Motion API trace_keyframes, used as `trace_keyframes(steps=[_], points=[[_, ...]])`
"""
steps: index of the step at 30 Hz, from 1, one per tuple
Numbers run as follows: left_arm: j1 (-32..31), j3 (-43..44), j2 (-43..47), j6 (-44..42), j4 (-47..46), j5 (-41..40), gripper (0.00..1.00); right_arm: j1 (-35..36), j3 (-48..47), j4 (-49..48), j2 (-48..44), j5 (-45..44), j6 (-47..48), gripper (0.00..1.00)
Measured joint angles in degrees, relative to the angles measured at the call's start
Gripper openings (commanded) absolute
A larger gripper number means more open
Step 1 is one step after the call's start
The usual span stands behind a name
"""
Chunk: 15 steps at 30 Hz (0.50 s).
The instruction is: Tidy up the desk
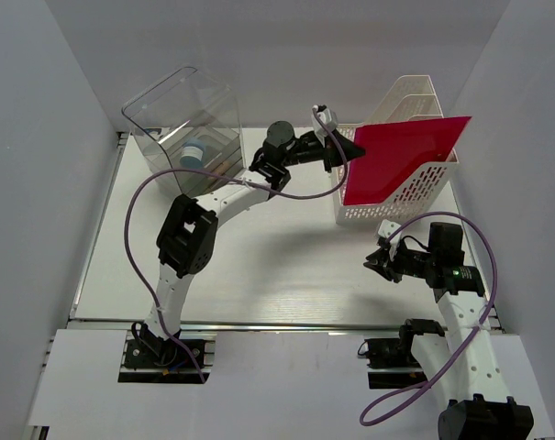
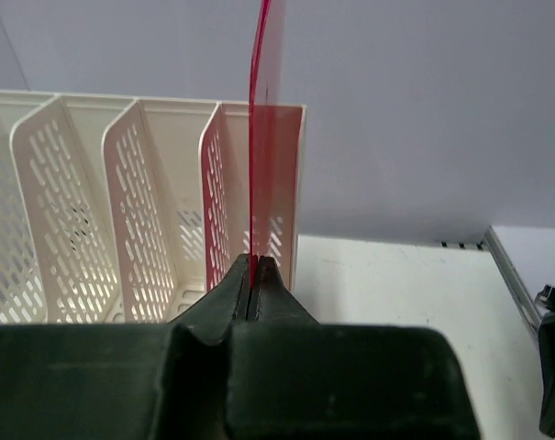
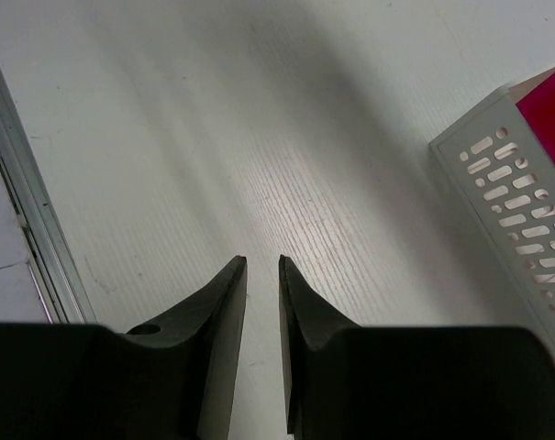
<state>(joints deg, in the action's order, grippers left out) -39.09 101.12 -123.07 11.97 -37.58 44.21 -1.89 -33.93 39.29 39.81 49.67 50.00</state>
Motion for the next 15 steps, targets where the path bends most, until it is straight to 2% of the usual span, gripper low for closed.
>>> trace_keyframes(steps=[6,13,14,15], points=[[-0.02,2.91,-2.58,-4.24,7.87,1.46,0.00,-0.02,0.00,0.00,0.04,0.00,0.00,0.27],[-0.04,2.89,-3.63,-6.47,11.10,0.79,0.00,-0.02,0.00,0.00,0.04,0.00,0.02,0.27],[-0.04,2.86,-3.63,-6.60,11.13,0.63,0.07,-0.02,0.00,0.00,0.04,0.00,0.00,0.27],[-0.04,2.86,-3.63,-6.78,11.13,0.46,0.22,-0.02,0.00,0.00,0.04,0.02,0.00,0.27]])
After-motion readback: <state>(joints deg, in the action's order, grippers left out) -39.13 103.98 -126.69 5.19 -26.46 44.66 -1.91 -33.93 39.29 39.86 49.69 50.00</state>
